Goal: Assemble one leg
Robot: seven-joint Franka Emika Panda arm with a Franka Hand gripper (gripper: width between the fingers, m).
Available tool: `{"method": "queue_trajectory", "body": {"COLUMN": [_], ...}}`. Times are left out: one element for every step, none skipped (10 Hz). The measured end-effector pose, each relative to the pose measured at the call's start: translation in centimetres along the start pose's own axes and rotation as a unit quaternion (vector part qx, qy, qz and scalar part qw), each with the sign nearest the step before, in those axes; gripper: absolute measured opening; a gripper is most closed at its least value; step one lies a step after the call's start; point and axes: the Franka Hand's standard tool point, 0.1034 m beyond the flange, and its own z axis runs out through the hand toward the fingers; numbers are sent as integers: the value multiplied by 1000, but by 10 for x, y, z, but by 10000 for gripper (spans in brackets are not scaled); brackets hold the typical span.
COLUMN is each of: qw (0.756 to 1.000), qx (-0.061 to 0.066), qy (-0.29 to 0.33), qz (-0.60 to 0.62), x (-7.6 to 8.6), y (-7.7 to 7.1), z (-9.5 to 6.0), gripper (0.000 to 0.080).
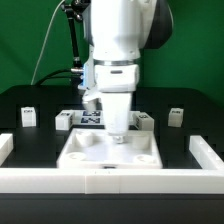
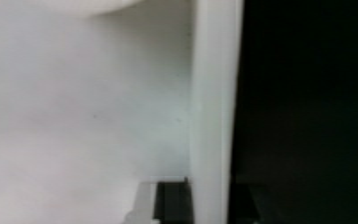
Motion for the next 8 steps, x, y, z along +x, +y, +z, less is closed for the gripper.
{"method": "queue_trajectory", "body": {"qw": [1000,1000,1000,1000,1000,1000,1000,1000], "qx": [0,0,0,0,0,-2,-2,-3], "qy": [0,0,0,0,0,-1,1,3], "qz": [-11,-8,-7,-7,-9,-23,-28,-30], "x": [9,6,6,6,6,11,18,24], "y": [-1,-1,0,0,0,1,2,2], "z": [1,1,1,1,1,1,1,1], "gripper": [58,58,58,58,58,58,58,58]}}
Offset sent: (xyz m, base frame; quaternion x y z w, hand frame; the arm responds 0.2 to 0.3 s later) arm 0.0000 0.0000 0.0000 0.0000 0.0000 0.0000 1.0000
